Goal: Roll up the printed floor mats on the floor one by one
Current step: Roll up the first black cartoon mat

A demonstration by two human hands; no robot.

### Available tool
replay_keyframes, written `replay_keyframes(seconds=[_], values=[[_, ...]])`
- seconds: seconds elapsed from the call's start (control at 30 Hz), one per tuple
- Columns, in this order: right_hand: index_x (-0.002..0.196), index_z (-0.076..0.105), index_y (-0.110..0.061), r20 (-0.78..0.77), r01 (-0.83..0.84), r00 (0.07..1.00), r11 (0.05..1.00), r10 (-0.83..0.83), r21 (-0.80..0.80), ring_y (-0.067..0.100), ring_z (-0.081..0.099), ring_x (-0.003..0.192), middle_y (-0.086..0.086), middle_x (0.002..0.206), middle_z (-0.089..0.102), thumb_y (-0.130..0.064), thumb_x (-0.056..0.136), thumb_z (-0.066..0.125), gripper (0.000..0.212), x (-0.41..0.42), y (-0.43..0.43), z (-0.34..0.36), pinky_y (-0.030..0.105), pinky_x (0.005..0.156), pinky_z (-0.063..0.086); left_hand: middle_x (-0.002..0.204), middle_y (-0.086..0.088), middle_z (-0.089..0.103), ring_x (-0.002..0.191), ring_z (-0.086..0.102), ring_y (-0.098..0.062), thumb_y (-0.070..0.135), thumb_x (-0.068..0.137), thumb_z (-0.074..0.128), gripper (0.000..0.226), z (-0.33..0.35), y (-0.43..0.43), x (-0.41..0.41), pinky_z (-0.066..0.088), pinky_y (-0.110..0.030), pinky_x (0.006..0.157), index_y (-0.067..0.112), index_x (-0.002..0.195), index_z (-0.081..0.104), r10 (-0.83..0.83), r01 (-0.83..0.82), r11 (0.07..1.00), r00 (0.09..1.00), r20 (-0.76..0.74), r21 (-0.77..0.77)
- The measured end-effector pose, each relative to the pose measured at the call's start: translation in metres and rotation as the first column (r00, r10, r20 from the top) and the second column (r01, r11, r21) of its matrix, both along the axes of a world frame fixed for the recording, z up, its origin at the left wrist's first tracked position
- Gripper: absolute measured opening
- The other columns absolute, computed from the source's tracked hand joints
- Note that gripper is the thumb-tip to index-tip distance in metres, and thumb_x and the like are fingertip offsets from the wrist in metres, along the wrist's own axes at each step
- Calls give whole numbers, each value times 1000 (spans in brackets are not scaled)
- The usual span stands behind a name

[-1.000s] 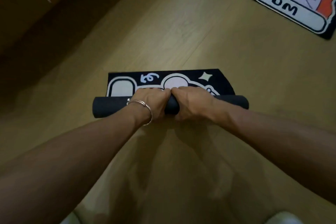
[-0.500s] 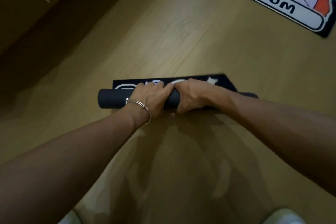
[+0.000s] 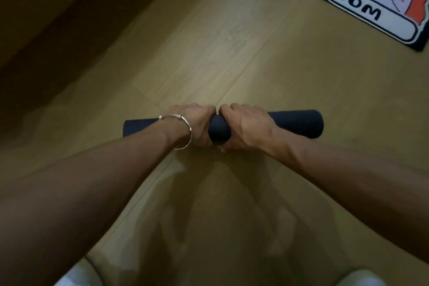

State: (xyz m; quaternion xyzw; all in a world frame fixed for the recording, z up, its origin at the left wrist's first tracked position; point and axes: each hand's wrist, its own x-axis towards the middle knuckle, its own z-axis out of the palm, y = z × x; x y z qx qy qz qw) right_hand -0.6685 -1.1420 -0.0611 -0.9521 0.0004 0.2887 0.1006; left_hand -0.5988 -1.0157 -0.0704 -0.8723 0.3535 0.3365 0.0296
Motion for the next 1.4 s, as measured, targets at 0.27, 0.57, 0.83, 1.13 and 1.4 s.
replay_keyframes(seconds=[0.27, 0.57, 0.83, 1.13, 1.4], values=[[131, 40, -21, -71, 90, 994, 989, -82, 121, 23, 53, 103, 5, 120, 51, -42, 73, 75, 71, 5, -6, 5, 31, 79, 47, 113, -5, 58, 98, 59, -27, 43, 80, 65, 55, 5, 1, -4, 44, -34, 72, 24, 125, 40, -153, 157, 987, 974, 166, -11], [128, 46, -22, -186, 59, 982, 987, -30, 150, 21, 58, 95, 3, 114, 60, -38, 70, 75, 67, 20, -14, 7, 29, 74, 47, 111, -2, 57, 96, 59, -26, 48, 77, 65, 57, 6, 4, -4, 46, -35, 71, 26, 125, 41, -176, 190, 980, 965, 194, -57], [130, 37, -20, 17, -126, 992, 988, 128, -84, 27, 57, 105, 7, 119, 55, -42, 80, 69, 64, 20, -13, -1, 40, 85, 46, 98, 3, 60, 84, 59, -24, 46, 68, 70, 59, 14, 5, 1, 43, -30, 65, 32, 119, 45, 9, -5, 995, 999, 41, -99], [134, 44, -22, -345, -36, 934, 983, 97, 180, 22, 56, 111, 0, 126, 55, -37, 65, 83, 81, 32, -31, 8, 32, 92, 46, 105, 2, 63, 93, 61, -23, 47, 70, 73, 61, 11, -8, -2, 42, -29, 69, 32, 122, 46, -90, 88, 993, 996, -24, -82], [123, 47, -20, 157, -251, 953, 966, 257, -61, 23, 58, 97, 3, 112, 58, -43, 83, 64, 49, 30, -46, -2, 40, 87, 46, 110, 1, 60, 93, 59, -19, 57, 69, 71, 62, 19, -26, 29, 47, -30, 81, 24, 118, 51, 228, -231, 972, 909, -349, 32]])
